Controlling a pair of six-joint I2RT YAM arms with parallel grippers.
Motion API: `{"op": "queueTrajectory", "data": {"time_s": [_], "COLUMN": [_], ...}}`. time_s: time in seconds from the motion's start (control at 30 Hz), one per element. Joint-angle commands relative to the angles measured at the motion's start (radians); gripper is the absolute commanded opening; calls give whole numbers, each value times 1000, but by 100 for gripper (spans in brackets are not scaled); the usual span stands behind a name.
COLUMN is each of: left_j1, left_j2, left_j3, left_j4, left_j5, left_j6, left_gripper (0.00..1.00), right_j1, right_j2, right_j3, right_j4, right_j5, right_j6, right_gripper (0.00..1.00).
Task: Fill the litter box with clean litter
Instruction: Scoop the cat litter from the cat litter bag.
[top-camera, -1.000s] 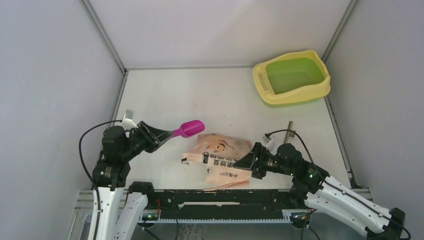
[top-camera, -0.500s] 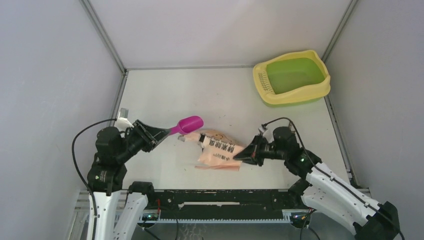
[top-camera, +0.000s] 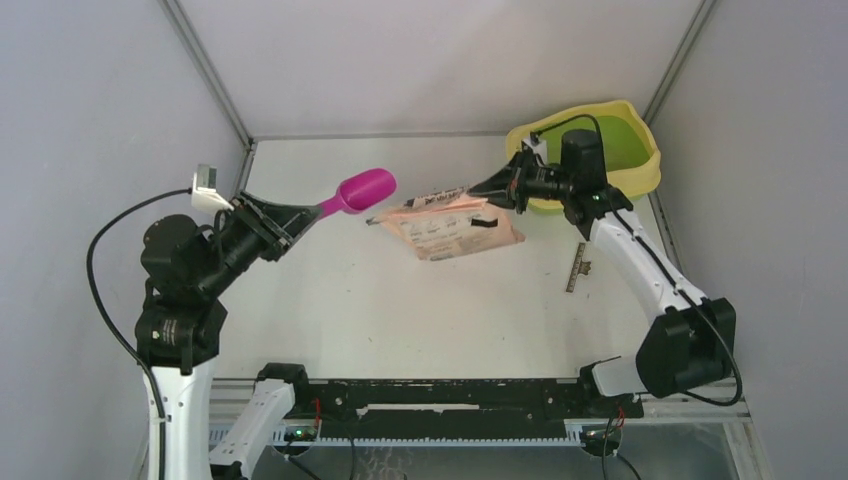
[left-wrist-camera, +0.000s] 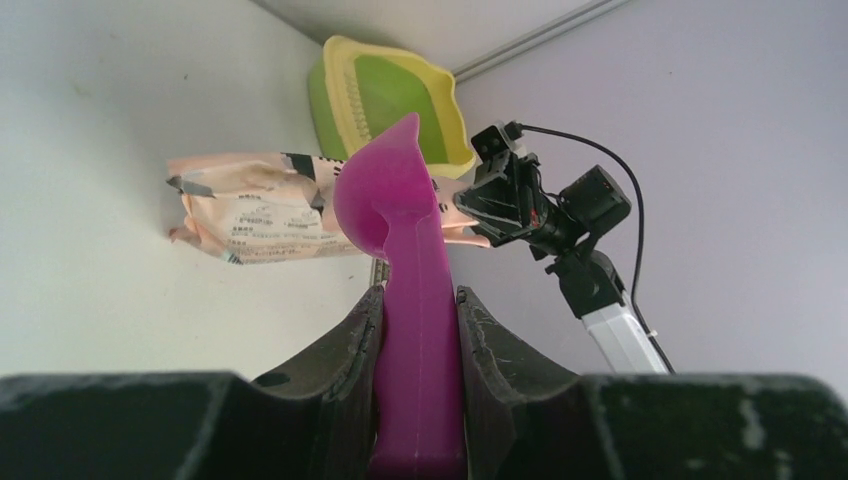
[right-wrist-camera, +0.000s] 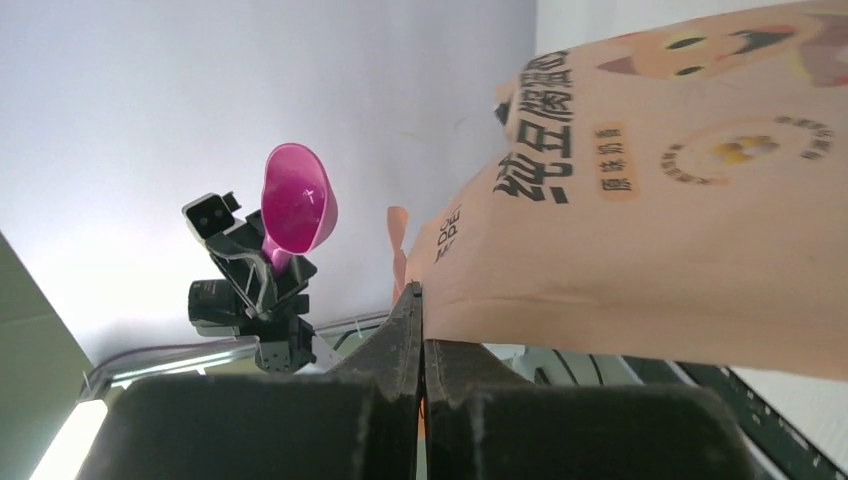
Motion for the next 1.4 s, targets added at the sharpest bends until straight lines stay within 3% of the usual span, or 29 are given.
{"op": "queueTrajectory", "data": {"time_s": [0.0, 0.17, 0.4, 0.57, 0.8, 1.03, 1.37], "left_j1": [-4, -4, -5, -4, -6, -7, -13], "left_j2": [42, 51, -66, -200, -306, -290, -283], "left_j3": [134, 138, -50, -217, -376, -368, -378], "left_j4": [51, 41, 16, -49, -110, -181, -177], "left_j5": [-16, -27, -23, -15, -8, -55, -43], "left_j6": [33, 53, 57, 65, 91, 167, 157], "left_gripper": [0, 0, 0, 0, 0, 0, 0], "right_j1": [-25, -30, -36, -32, -33, -28, 22], "right_j2": [56, 83, -94, -216, -292, -356, -444], "right_j3": [155, 155, -254, -496, -590, -690, -836], "right_j4": [195, 189, 383, 428, 414, 400, 491], "right_j5": [-86, -117, -122, -110, -128, -137, -122], "right_j6": [-6, -45, 40, 71, 84, 93, 180], "right_gripper": [0, 0, 0, 0, 0, 0, 0]}}
